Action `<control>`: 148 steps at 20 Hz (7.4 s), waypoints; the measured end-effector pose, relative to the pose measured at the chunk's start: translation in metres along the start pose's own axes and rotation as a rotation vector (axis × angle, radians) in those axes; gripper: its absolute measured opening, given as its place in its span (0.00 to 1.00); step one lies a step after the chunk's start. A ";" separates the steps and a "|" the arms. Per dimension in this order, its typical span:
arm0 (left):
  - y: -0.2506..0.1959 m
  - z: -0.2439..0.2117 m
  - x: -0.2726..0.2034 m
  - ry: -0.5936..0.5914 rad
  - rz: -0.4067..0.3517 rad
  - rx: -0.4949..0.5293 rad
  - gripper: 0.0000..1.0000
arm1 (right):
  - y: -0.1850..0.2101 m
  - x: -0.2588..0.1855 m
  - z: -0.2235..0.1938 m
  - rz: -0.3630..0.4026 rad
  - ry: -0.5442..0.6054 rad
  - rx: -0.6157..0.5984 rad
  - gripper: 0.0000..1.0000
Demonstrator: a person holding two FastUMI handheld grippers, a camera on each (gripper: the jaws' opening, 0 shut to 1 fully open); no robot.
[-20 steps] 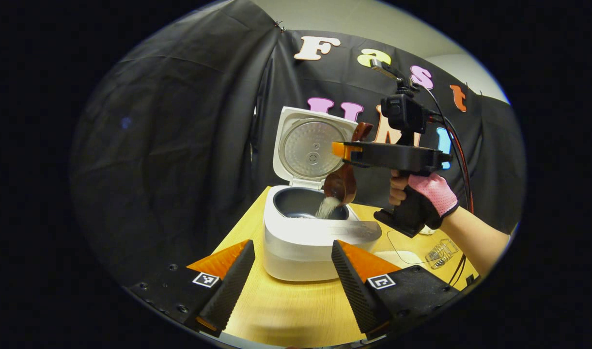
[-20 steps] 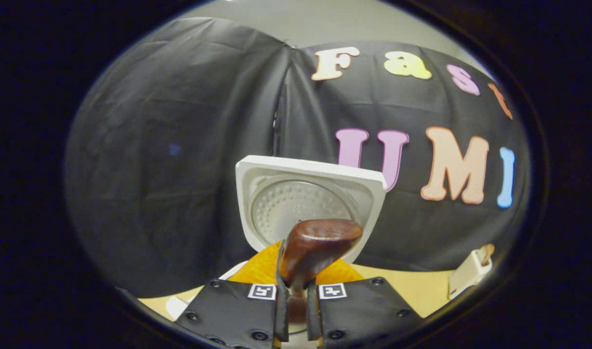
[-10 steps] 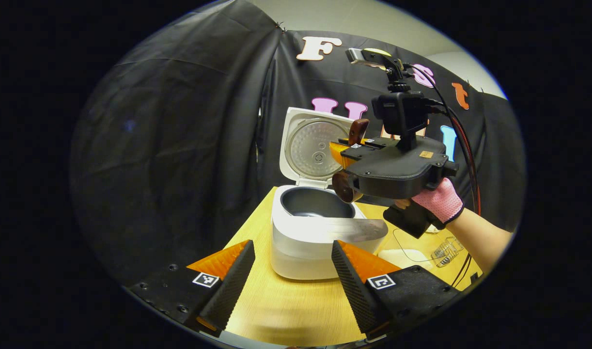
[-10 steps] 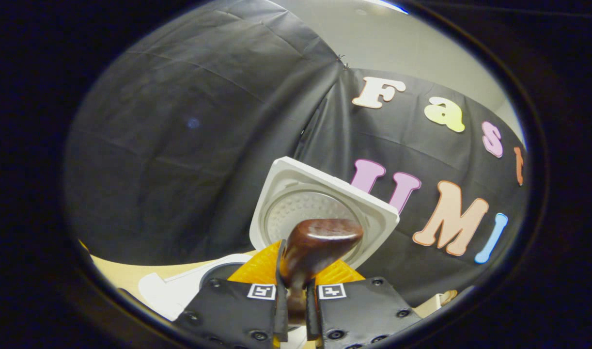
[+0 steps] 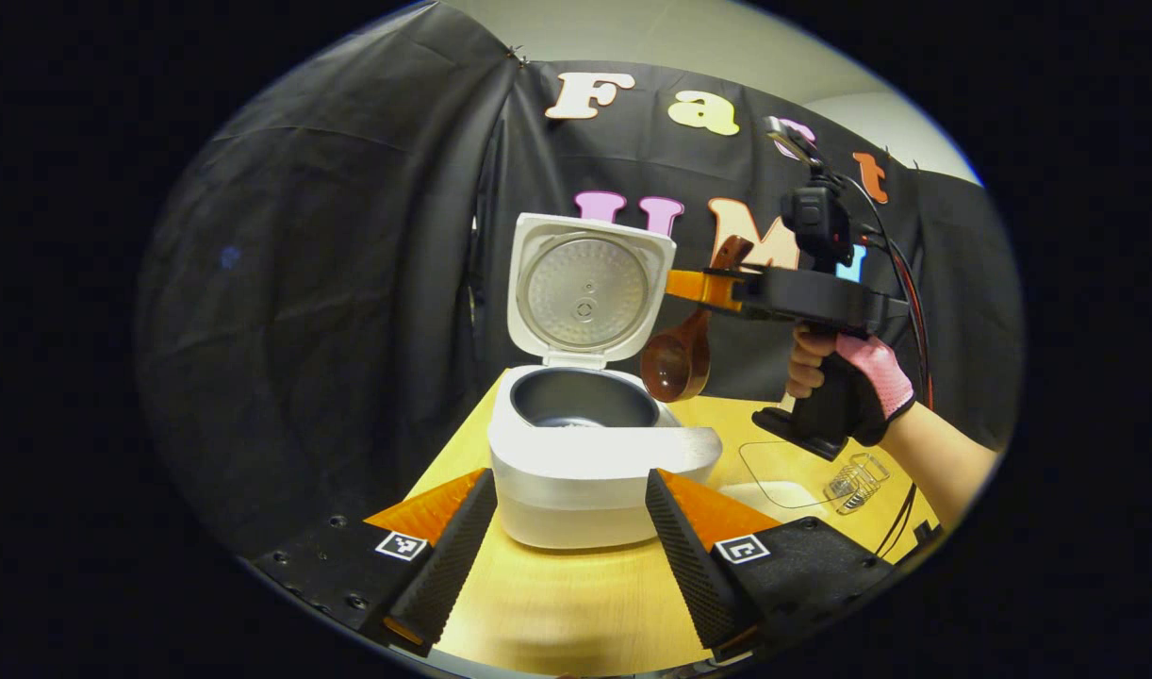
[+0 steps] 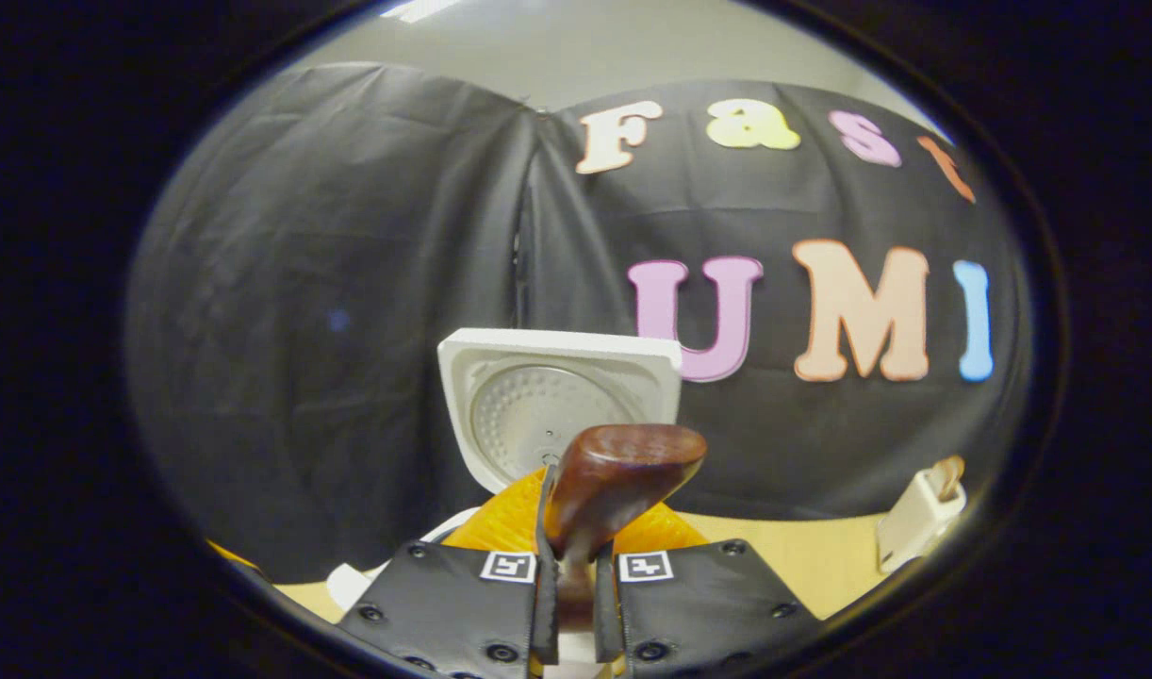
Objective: Close the left gripper, press the button to open the rice cooker; take a wooden spoon from the chopstick holder with the right hand, scoop a spoonful of rice and pour it into the rice cooker, then put the wooden spoon back into the chopstick holder.
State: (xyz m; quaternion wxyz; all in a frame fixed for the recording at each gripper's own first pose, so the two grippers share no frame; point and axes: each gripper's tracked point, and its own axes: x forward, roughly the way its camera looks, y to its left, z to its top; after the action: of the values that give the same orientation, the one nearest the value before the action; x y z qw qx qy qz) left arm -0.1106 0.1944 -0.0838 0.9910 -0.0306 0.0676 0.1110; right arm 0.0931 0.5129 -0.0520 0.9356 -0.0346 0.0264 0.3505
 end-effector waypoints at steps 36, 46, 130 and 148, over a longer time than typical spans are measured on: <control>-0.128 0.011 0.049 0.007 -0.087 0.051 0.95 | -0.416 -0.219 -0.110 -0.500 0.182 0.080 0.17; -0.129 0.013 0.056 0.016 -0.071 0.069 0.94 | -0.420 -0.222 -0.144 -0.491 0.220 0.150 0.21; -0.001 0.147 0.179 -0.089 0.130 0.113 0.91 | -0.373 -0.353 -0.042 -0.660 0.047 0.130 0.99; 0.005 0.016 0.168 0.054 0.138 0.081 0.92 | -0.368 -0.344 -0.042 -0.636 0.055 0.119 0.97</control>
State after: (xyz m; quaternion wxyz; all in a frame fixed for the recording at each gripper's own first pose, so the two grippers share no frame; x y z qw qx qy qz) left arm 0.0526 0.2368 -0.0920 0.9793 0.0112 0.1005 0.1755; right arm 0.0752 0.0073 -0.0517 0.9975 0.0043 0.0600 0.0372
